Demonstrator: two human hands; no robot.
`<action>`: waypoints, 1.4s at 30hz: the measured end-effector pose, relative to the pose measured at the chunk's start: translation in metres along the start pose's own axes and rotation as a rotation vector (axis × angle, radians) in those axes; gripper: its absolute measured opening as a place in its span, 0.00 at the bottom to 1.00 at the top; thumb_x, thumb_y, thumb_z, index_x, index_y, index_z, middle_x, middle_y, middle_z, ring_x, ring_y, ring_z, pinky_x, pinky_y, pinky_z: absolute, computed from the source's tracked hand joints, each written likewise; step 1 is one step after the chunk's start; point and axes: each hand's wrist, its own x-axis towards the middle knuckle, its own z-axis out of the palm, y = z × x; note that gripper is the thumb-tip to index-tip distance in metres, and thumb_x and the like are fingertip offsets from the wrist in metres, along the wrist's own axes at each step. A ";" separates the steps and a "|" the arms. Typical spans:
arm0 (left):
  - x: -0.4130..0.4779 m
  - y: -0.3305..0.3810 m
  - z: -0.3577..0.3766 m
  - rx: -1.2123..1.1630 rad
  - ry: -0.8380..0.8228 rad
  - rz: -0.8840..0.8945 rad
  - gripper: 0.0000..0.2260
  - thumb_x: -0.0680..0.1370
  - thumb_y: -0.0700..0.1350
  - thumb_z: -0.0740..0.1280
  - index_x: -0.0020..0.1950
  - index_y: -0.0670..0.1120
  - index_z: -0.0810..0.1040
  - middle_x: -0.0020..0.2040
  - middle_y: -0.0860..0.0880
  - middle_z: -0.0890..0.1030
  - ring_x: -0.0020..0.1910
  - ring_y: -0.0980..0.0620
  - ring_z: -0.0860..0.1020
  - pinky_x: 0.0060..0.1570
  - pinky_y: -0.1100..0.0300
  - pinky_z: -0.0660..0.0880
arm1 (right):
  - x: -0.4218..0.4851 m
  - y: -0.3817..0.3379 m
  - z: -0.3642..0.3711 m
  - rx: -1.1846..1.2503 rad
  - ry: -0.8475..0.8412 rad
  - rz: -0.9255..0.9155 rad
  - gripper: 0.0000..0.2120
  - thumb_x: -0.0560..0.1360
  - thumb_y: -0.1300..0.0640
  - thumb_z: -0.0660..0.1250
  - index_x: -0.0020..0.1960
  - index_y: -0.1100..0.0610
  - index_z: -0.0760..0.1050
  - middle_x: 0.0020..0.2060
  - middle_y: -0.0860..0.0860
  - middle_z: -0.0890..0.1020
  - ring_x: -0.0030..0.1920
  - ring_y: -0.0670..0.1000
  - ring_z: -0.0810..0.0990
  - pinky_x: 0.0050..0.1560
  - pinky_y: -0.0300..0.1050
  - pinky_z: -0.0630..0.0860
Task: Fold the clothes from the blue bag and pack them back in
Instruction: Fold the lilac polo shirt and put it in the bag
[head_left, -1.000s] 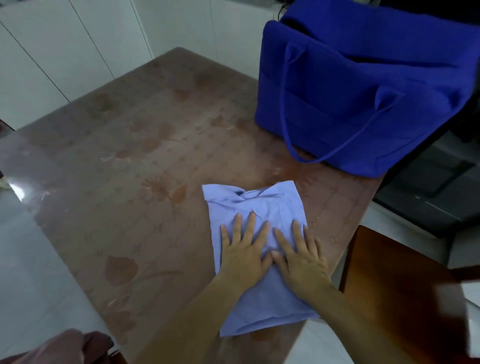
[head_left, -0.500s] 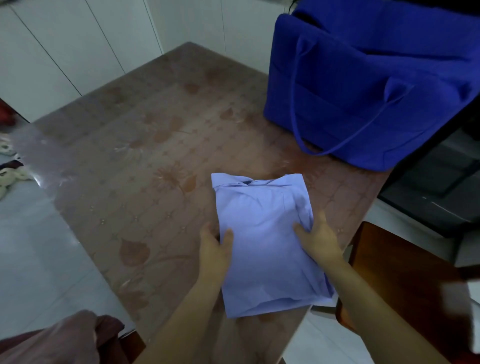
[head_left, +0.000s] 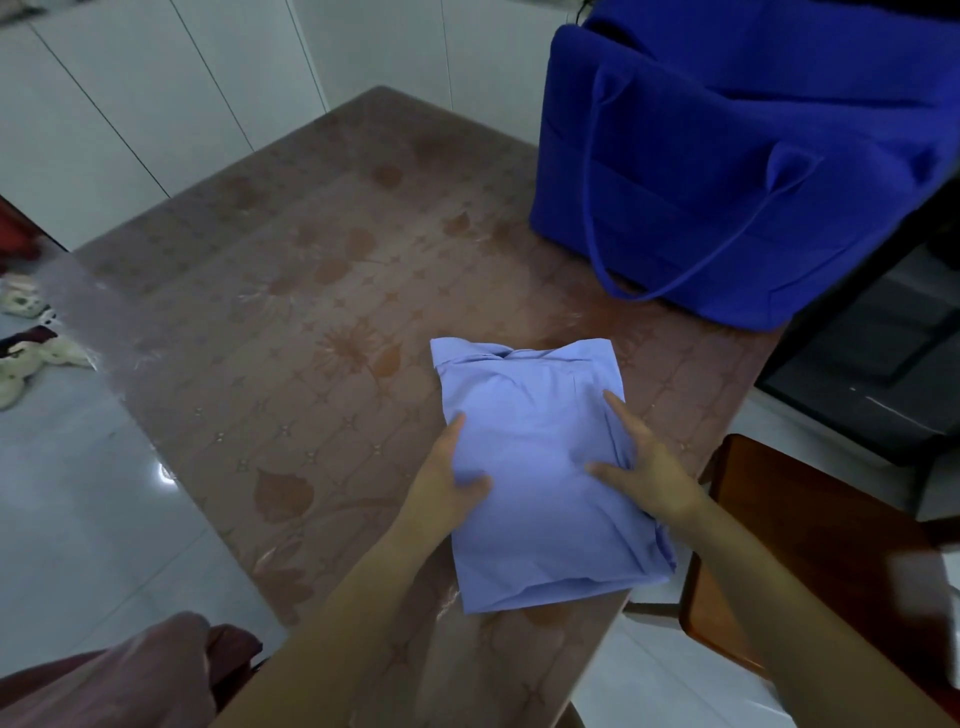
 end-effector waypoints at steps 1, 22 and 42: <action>-0.008 -0.002 -0.001 -0.021 -0.016 0.005 0.42 0.67 0.61 0.68 0.75 0.50 0.53 0.72 0.63 0.54 0.70 0.65 0.56 0.63 0.73 0.57 | -0.007 0.002 -0.003 -0.009 -0.026 0.009 0.43 0.71 0.46 0.71 0.76 0.39 0.47 0.70 0.38 0.59 0.72 0.49 0.61 0.66 0.41 0.60; -0.051 -0.029 0.010 1.139 -0.459 0.557 0.49 0.66 0.79 0.49 0.78 0.48 0.53 0.76 0.42 0.59 0.73 0.38 0.59 0.65 0.38 0.60 | -0.070 0.066 -0.009 -0.988 -0.152 -0.719 0.42 0.63 0.37 0.74 0.73 0.45 0.62 0.72 0.47 0.66 0.73 0.52 0.61 0.68 0.52 0.64; -0.046 0.057 -0.048 0.453 -0.292 0.177 0.21 0.68 0.63 0.57 0.40 0.47 0.78 0.35 0.54 0.78 0.36 0.58 0.74 0.36 0.67 0.66 | -0.084 -0.010 -0.043 0.142 -0.087 -0.139 0.25 0.58 0.24 0.65 0.43 0.40 0.82 0.45 0.34 0.82 0.48 0.36 0.80 0.46 0.28 0.75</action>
